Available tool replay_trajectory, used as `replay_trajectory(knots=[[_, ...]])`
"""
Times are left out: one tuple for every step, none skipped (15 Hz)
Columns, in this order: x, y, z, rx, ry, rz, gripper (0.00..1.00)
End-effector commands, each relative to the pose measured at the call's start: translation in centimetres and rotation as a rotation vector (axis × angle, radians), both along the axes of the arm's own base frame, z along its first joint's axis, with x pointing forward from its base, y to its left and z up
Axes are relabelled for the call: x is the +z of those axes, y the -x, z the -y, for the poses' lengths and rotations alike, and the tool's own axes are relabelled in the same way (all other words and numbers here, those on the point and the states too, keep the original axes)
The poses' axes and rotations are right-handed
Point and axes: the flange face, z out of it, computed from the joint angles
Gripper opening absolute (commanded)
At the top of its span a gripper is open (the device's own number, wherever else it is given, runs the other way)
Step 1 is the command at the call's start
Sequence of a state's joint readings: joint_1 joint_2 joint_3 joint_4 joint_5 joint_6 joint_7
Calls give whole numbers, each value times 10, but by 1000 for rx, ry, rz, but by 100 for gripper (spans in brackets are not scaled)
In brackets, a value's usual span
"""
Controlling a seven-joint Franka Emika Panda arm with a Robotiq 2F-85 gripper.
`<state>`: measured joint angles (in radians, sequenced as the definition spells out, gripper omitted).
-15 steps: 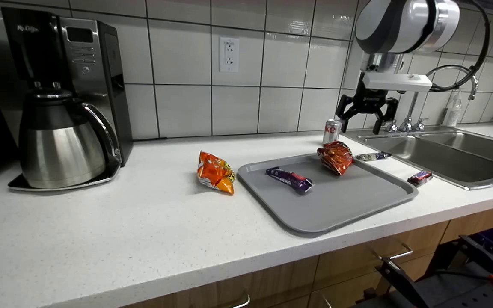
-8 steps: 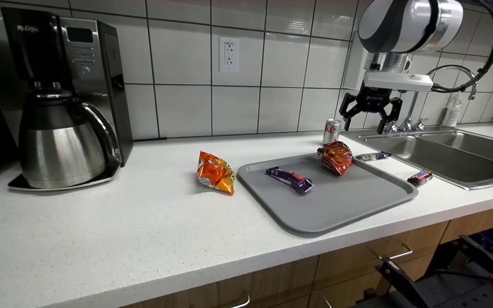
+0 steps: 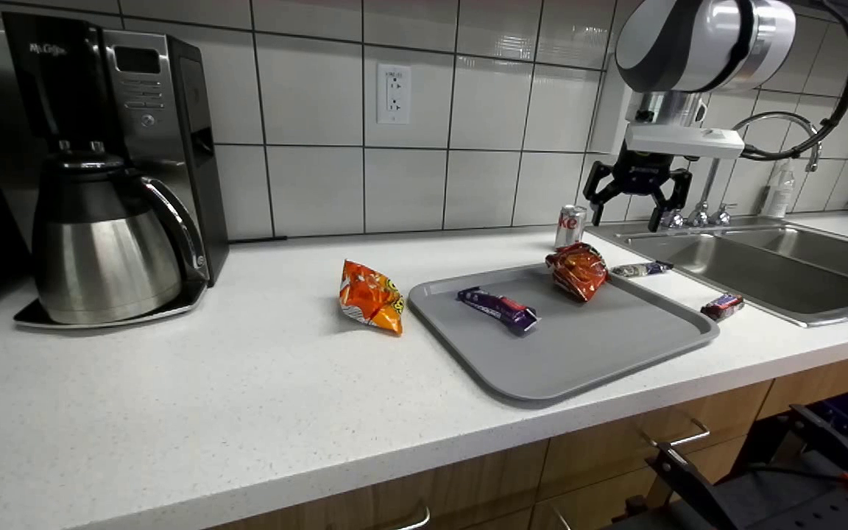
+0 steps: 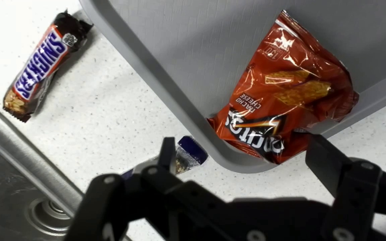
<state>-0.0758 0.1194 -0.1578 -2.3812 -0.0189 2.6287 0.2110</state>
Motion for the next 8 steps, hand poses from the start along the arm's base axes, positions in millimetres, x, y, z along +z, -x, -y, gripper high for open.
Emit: replay_trajectory(knots=[[0, 0, 0, 0, 0, -1, 100], [0, 0, 0, 0, 0, -1, 100], [1, -3, 2, -25, 1, 22, 100], [2, -7, 5, -52, 5, 48, 100], [4, -9, 7, -74, 1, 62, 100], [4, -12, 11, -98, 4, 84, 100], [4, -14, 14, -118, 7, 99, 100], [4, -16, 18, -139, 10, 112, 100]])
